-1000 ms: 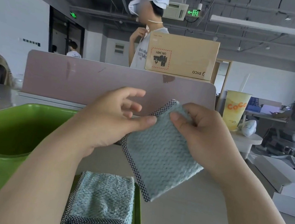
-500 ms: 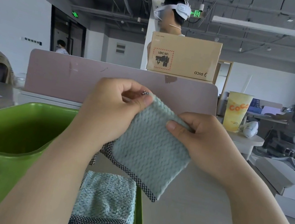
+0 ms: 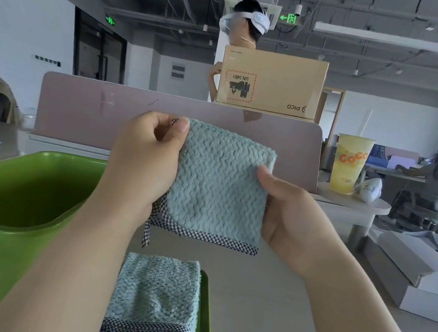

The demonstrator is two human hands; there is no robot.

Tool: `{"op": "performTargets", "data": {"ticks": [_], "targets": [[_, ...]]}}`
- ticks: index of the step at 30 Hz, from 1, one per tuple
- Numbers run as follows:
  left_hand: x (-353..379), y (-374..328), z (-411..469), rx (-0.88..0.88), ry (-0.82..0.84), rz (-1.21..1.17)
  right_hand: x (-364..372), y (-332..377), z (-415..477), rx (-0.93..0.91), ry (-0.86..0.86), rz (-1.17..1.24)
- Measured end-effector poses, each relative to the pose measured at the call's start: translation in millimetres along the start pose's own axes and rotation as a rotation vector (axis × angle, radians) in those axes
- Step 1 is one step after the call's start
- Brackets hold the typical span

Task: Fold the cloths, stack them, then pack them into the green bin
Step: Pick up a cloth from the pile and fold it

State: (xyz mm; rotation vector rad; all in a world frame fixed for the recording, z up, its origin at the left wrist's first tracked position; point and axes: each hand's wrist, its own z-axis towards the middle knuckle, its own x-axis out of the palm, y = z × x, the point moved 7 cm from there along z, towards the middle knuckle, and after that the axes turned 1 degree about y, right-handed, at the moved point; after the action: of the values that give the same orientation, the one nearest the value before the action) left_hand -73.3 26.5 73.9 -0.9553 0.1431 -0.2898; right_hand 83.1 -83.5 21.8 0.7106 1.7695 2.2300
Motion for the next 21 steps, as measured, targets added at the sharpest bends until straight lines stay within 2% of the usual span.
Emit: {"op": "performTargets", "data": {"ticks": [3,7,11,13,18,21], "targets": [[-2.4,1.1,0.5,-0.023,-0.027,-0.046,-3.7,-1.2,1.0,-0.056,-0.061,-0.084],[4.9,9.7,-1.5,-0.154,-0.003,-0.139,-4.8,5.7,-3.4,-0.187,-0.199,-0.171],[20.7,25.3,-14.9,-0.314,0.2,0.028,-1.2,-1.8,-3.7,-0.183,-0.285,-0.216],[25.5,37.4,-26.0,-0.431,0.321,0.021,-0.7,-8.1,-1.5,-0.185,-0.314,-0.257],[12.1,74.0,-52.9,-0.574,0.481,-0.106,-1.4,-28.7,5.6,-0.088,-0.361,-0.35],[-9.5,98.2,-64.9,-0.552,0.418,0.001,1.6,-51.8,12.4,0.074,-0.295,-0.433]]}}
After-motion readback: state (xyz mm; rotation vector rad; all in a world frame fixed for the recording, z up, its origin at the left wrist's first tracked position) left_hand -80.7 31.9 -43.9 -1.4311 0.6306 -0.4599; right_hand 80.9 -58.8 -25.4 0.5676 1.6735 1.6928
